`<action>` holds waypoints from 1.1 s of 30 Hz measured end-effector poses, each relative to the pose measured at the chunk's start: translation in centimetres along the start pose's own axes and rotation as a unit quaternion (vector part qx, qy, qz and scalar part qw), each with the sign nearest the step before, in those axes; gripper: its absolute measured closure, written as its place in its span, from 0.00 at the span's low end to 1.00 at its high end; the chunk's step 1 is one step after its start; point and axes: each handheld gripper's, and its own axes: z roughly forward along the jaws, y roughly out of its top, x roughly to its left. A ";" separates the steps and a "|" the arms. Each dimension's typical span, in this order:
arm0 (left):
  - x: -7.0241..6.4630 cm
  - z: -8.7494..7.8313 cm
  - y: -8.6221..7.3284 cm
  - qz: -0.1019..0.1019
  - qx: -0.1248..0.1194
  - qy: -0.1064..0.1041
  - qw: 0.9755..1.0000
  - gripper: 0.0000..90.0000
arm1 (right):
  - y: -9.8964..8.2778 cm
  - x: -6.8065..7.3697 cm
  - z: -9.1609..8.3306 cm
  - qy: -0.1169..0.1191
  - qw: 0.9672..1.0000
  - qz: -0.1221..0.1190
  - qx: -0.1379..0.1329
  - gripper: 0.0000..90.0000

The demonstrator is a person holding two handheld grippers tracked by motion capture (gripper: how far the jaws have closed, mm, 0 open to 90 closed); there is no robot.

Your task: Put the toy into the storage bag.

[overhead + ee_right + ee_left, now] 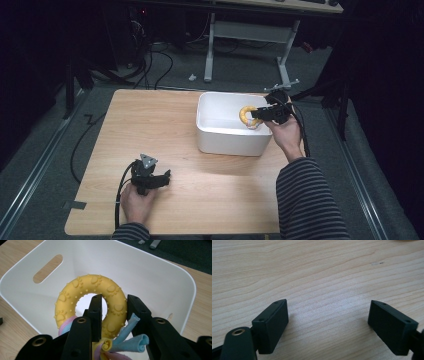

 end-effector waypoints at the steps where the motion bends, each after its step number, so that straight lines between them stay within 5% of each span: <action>1: 0.0 0.0 0.0 0.000 0.000 0.000 1.000 0.19 | 0.0 0.0 0.2 0.000 1.000 0.001 0.001 0.74; 20: 0.0 0.0 0.0 -0.001 0.000 0.001 1.000 0.19 | 0.1 -0.4 2.7 -0.009 1.000 0.005 0.027 0.74; 33: 0.0 0.0 0.0 -0.001 0.000 0.000 1.000 0.19 | -0.2 0.6 4.0 -0.004 0.999 -0.008 0.041 0.74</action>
